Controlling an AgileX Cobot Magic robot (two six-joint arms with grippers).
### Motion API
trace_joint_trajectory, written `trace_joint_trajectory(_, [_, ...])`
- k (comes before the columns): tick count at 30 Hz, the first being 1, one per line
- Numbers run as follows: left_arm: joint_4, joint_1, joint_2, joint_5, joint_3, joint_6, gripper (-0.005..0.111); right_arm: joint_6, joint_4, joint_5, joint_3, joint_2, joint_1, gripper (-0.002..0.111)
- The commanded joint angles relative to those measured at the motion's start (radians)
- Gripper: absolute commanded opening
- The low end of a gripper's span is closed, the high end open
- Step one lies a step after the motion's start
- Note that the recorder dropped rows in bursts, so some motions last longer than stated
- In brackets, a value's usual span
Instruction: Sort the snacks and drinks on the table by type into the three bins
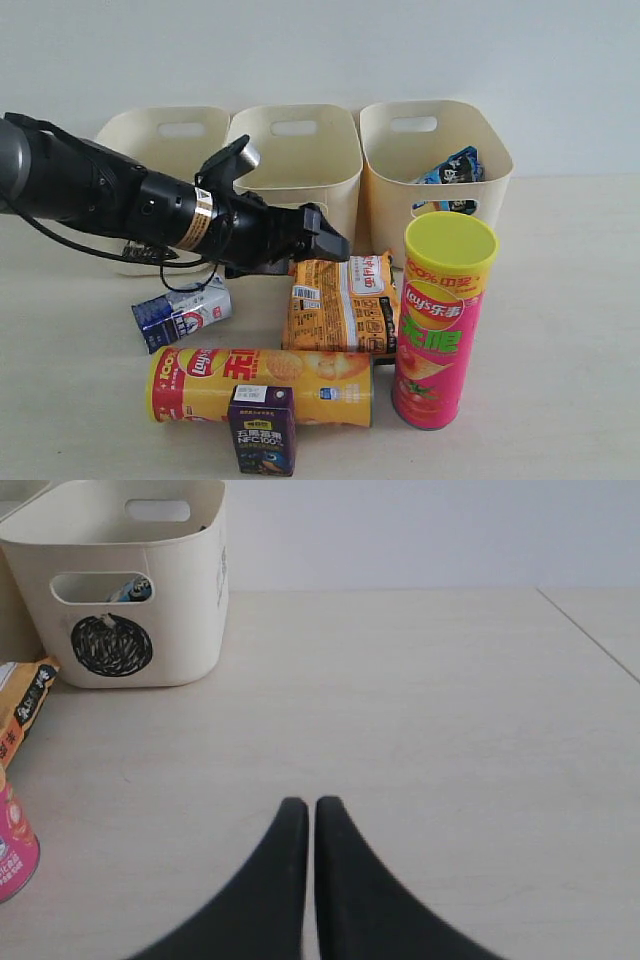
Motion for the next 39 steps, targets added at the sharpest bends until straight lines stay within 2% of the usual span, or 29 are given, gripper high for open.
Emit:
trace_joint_trajectory(1, [0.004,0.003,0.031,0.049,0.010,0.004,0.089,-0.003,-0.007,-0.008,0.005,-0.005,0.001,0.000])
trace_joint_trajectory(6, [0.004,0.003,0.057,0.144,0.010,0.004,0.089,-0.003,-0.007,-0.008,0.005,-0.005,0.001,0.000])
trace_joint_trajectory(11, [0.004,0.003,0.097,0.159,0.010,-0.003,0.089,-0.003,-0.007,-0.008,0.005,-0.005,0.001,0.000])
trace_joint_trajectory(18, [0.004,-0.001,0.153,0.135,0.008,-0.022,0.089,-0.003,-0.007,-0.008,0.005,-0.005,0.001,0.000])
trace_joint_trajectory(27, [0.004,-0.064,0.155,0.082,-0.047,-0.017,0.089,-0.003,-0.007,-0.008,0.005,-0.005,0.001,0.000])
trace_joint_trajectory(32, [0.004,-0.074,0.193,0.031,-0.056,-0.021,0.089,-0.003,-0.007,-0.008,0.005,-0.005,0.001,0.000])
trace_joint_trajectory(35, [0.004,-0.074,0.212,0.055,-0.056,-0.021,0.088,-0.003,-0.007,-0.008,0.005,-0.005,0.001,0.000])
trace_joint_trajectory(37, [0.004,-0.074,0.216,0.089,-0.056,-0.021,0.080,-0.003,-0.007,-0.008,0.005,-0.005,0.001,0.000])
trace_joint_trajectory(38, [0.004,-0.074,0.216,0.099,-0.056,-0.021,0.073,-0.003,-0.007,-0.008,0.005,-0.005,0.001,0.000])
trace_joint_trajectory(39, [0.004,-0.074,0.216,0.102,-0.058,-0.021,0.059,-0.003,-0.007,-0.008,0.005,-0.005,0.001,0.000])
